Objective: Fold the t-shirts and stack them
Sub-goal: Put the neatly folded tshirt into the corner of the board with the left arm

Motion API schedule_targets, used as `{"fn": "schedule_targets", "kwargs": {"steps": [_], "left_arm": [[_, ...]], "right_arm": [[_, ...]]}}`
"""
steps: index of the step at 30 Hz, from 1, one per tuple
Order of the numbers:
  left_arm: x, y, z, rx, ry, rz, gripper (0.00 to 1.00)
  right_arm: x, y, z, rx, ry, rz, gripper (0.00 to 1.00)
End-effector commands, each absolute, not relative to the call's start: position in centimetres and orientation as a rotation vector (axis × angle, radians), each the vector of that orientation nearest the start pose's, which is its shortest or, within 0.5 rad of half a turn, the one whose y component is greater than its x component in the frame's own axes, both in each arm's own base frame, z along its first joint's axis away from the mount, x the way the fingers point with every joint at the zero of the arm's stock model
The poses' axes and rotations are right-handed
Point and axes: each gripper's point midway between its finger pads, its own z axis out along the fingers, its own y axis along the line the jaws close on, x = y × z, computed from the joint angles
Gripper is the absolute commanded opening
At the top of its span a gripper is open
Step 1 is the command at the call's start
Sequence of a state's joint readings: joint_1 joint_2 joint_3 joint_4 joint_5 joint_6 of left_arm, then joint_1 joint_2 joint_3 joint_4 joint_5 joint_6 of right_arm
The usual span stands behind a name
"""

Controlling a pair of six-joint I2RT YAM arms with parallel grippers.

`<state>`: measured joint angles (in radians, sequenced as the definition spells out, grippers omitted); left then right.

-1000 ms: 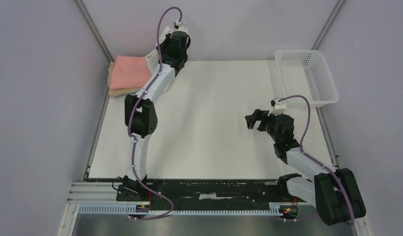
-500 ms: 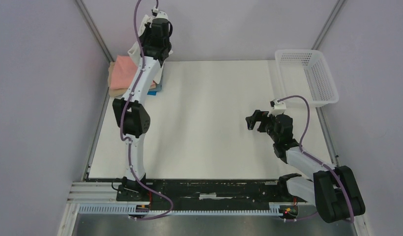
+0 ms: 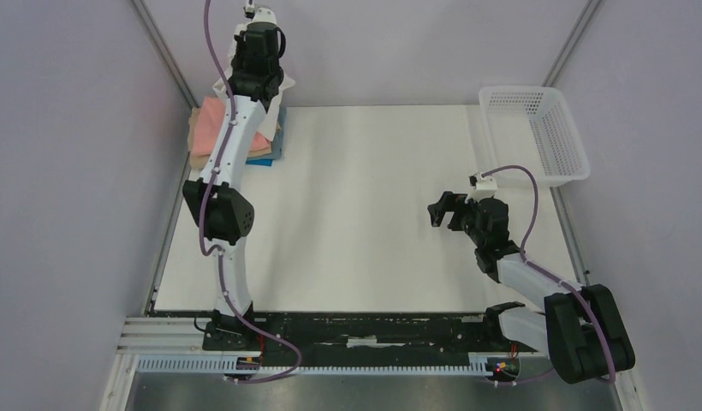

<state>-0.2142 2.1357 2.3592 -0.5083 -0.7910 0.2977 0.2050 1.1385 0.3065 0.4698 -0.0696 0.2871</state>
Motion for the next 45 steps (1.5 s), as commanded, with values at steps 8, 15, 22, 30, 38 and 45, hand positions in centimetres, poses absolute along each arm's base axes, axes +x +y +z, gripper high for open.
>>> {"fn": "schedule_targets", "kwargs": {"steps": [8, 15, 22, 30, 38, 45], "left_arm": [[55.0, 1.1, 42.1, -0.220, 1.707, 0.660, 0.02], [55.2, 1.1, 41.3, -0.229, 1.704, 0.695, 0.02], [56.6, 2.3, 34.7, -0.229, 1.825, 0.745, 0.02], [56.4, 7.5, 31.5, -0.331, 1.832, 0.765, 0.02], [56.8, 12.6, 27.9, -0.380, 1.734, 0.739, 0.02], [58.8, 18.4, 25.8, -0.477, 1.680, 0.754, 0.02]], "right_arm": [[33.9, 9.1, 10.5, 0.031, 1.903, 0.376, 0.98], [34.0, 9.2, 10.4, 0.035, 1.910, 0.381, 0.98], [33.9, 9.2, 10.5, 0.035, 1.913, 0.387, 0.98], [34.1, 9.1, 10.2, 0.044, 1.923, 0.379, 0.98], [34.3, 9.4, 9.5, 0.041, 1.949, 0.377, 0.98], [34.6, 9.5, 8.9, 0.035, 1.979, 0.342, 0.98]]}}
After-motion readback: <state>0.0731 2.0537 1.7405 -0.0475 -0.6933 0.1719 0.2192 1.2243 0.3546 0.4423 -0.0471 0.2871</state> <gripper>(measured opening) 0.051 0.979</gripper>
